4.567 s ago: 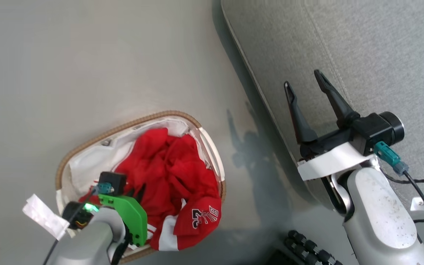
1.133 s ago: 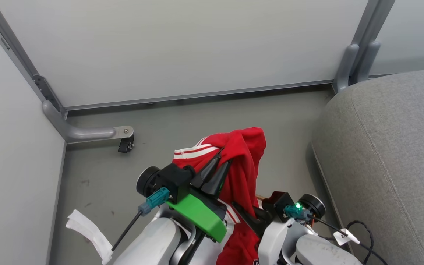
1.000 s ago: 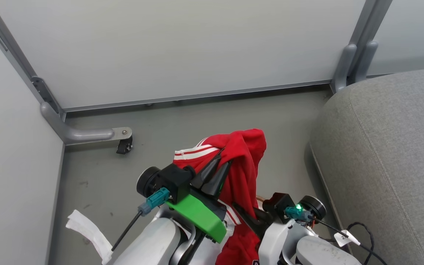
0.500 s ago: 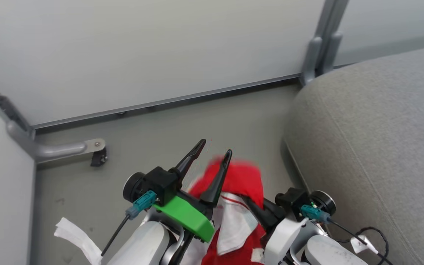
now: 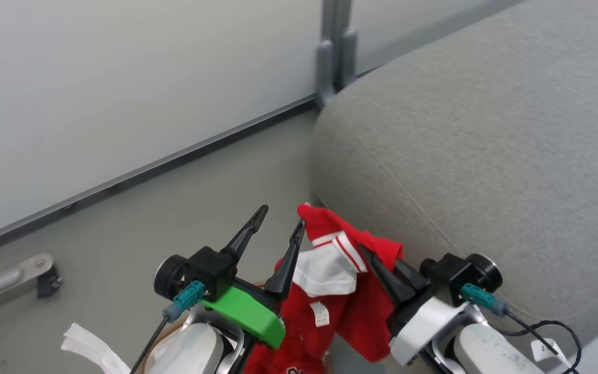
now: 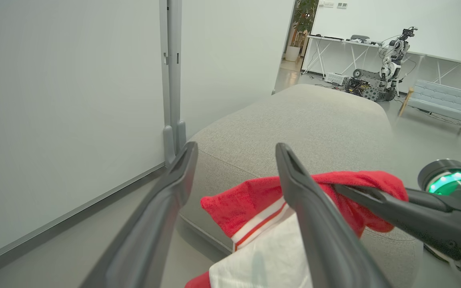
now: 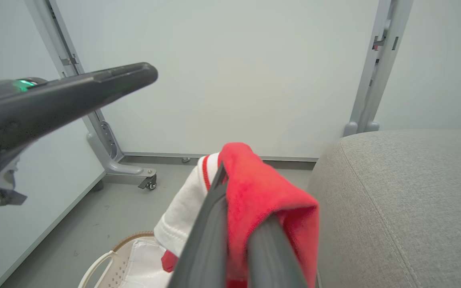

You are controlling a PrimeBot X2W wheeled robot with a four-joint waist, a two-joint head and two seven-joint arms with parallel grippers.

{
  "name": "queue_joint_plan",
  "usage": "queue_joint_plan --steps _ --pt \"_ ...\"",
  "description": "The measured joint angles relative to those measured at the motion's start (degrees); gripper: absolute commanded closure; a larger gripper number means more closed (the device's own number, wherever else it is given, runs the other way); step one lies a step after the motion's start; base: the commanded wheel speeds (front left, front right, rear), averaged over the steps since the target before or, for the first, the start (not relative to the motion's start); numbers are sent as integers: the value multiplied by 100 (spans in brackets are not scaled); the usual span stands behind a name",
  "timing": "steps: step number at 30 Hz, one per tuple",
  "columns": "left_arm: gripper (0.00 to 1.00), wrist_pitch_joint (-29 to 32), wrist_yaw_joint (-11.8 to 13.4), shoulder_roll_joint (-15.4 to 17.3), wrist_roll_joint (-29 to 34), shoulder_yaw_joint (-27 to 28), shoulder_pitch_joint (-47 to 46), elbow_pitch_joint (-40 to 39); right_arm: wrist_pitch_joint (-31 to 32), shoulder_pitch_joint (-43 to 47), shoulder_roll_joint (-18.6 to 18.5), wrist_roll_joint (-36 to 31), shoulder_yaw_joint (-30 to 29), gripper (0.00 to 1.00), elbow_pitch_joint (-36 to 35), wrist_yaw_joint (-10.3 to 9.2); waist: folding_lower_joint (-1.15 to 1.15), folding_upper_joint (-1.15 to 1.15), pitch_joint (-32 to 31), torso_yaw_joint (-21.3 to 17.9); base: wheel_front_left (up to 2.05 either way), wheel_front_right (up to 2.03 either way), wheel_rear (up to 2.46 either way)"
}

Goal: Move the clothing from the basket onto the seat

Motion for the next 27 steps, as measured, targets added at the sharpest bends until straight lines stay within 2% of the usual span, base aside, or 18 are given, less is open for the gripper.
queue_joint_plan --steps 6,11,18,27 --pt "0 0 0 0 57 -183 -10 -13 0 7 -130 -158 -530 100 -316 0 0 0 89 -689 0 0 0" --pt "0 1 0 115 47 -398 -184 1 0 -148 -301 -302 -869 100 -522 0 0 0 295 -966 0 0 0" --pt "0 0 0 467 49 -478 -303 -70 0 -1260 -719 -495 -1125 100 -649 0 0 0 842 -1113 0 0 0" --pt "0 0 0 991 65 -670 -651 -190 0 -3409 -1623 -926 -1340 100 -263 1 0 0 1717 -1053 0 0 0"
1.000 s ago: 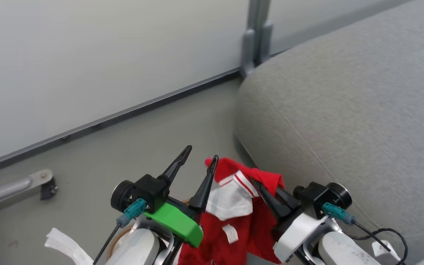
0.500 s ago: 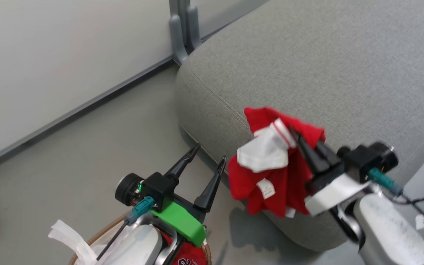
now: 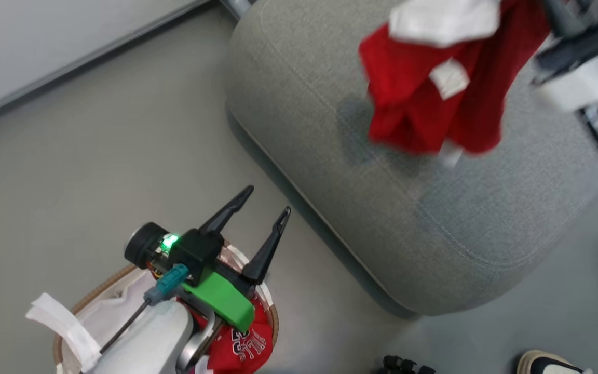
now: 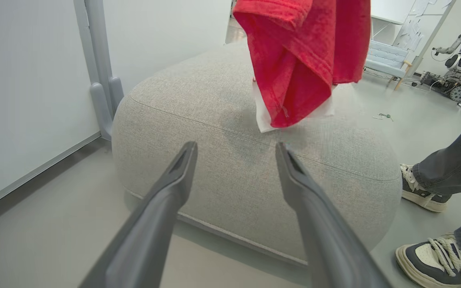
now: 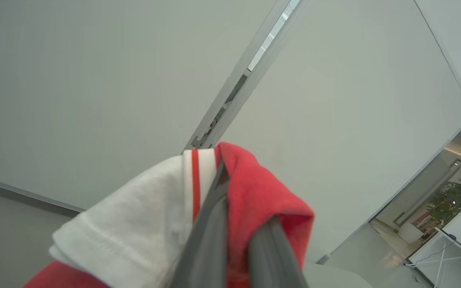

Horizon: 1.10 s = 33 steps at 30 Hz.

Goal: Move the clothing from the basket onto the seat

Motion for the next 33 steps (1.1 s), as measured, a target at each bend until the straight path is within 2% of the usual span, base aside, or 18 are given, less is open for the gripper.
queue_joint_plan --steps 5,12,21,27,29,30,31,32,33 --pt "0 1 0 210 -1 -58 -196 -99 -3 -1021 -319 -148 -270 100 349 -1 1 0 493 119 0 0 0" --pt "0 0 0 370 -19 -213 -508 -182 79 -1640 -542 -390 -820 100 1189 0 1 0 1133 385 0 0 0" --pt "0 0 0 443 -62 -218 -670 -158 55 -1182 -101 -795 -1851 100 2512 0 1 0 1747 845 0 0 0" --pt "0 1 0 458 -93 -172 -671 -102 10 -631 364 -996 -2529 100 3290 0 1 0 1979 1121 0 0 0" --pt "0 1 0 442 -94 -155 -671 -71 8 -444 531 -1015 -2708 91 3341 0 1 0 1997 1189 0 0 0" --pt "0 1 0 431 -96 -143 -671 -58 8 -337 595 -1065 -2784 80 3326 0 1 0 1990 1218 0 0 0" --pt "0 1 0 422 -96 -130 -671 -43 8 -249 651 -1082 -2852 65 3315 0 1 0 1973 1232 0 0 0" --pt "0 1 0 402 -96 -108 -670 -29 7 -112 715 -1092 -2967 40 3274 0 1 0 1944 1245 0 0 0" --pt "0 1 0 371 -96 -71 -670 -24 7 43 765 -1102 -3093 0 3216 0 1 0 1906 1256 0 0 0"
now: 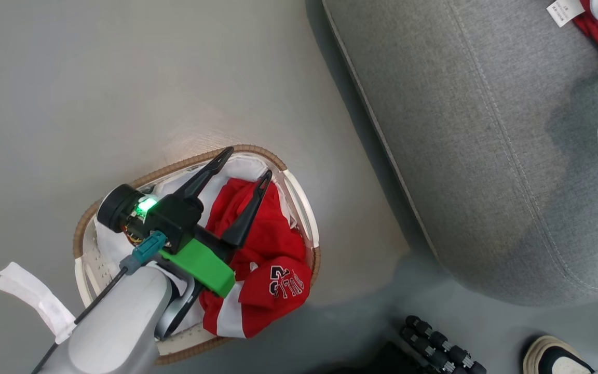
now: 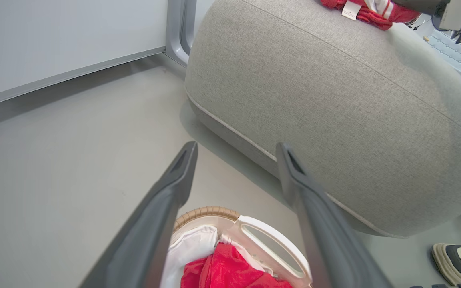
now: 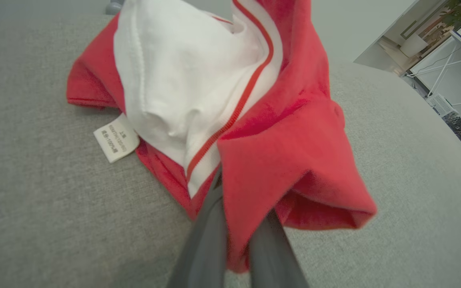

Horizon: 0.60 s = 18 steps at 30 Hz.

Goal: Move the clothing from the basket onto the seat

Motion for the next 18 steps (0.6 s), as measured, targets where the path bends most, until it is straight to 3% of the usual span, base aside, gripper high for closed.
queue_joint_plan --steps 9,18 --pt "0 0 0 -327 20 378 291 221 0 1388 464 -256 -602 0 -868 -1 -1 0 -550 75 0 0 0" --pt "0 -1 0 -772 160 1311 850 436 -7 2350 797 -34 -280 0 -2005 0 -1 0 -1300 252 0 0 0"
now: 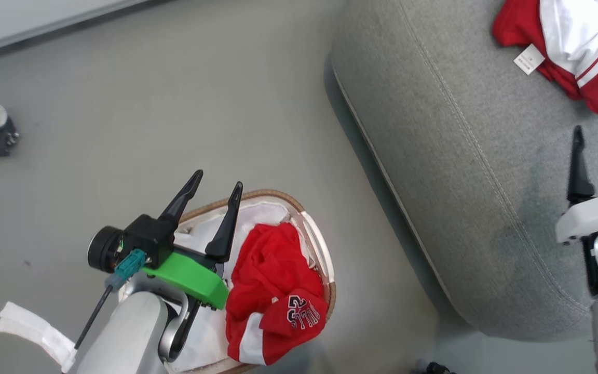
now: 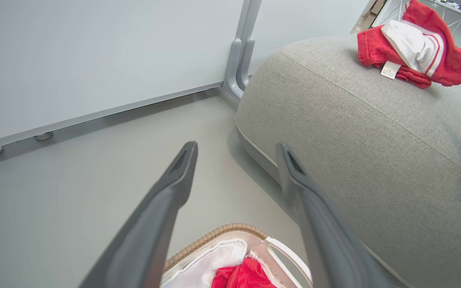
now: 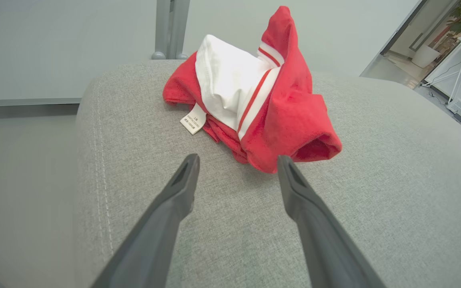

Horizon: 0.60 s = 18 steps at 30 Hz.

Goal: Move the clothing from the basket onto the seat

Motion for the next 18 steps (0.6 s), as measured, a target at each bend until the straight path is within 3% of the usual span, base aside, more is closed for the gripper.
queue_joint_plan --steps 10,18 --pt "0 0 0 -387 391 972 474 134 0 230 341 347 868 0 -788 -1 0 0 -606 493 0 0 0" --pt "0 1 0 -669 773 1905 859 214 -1 524 487 464 1300 0 -898 0 0 0 -1055 899 0 0 0"
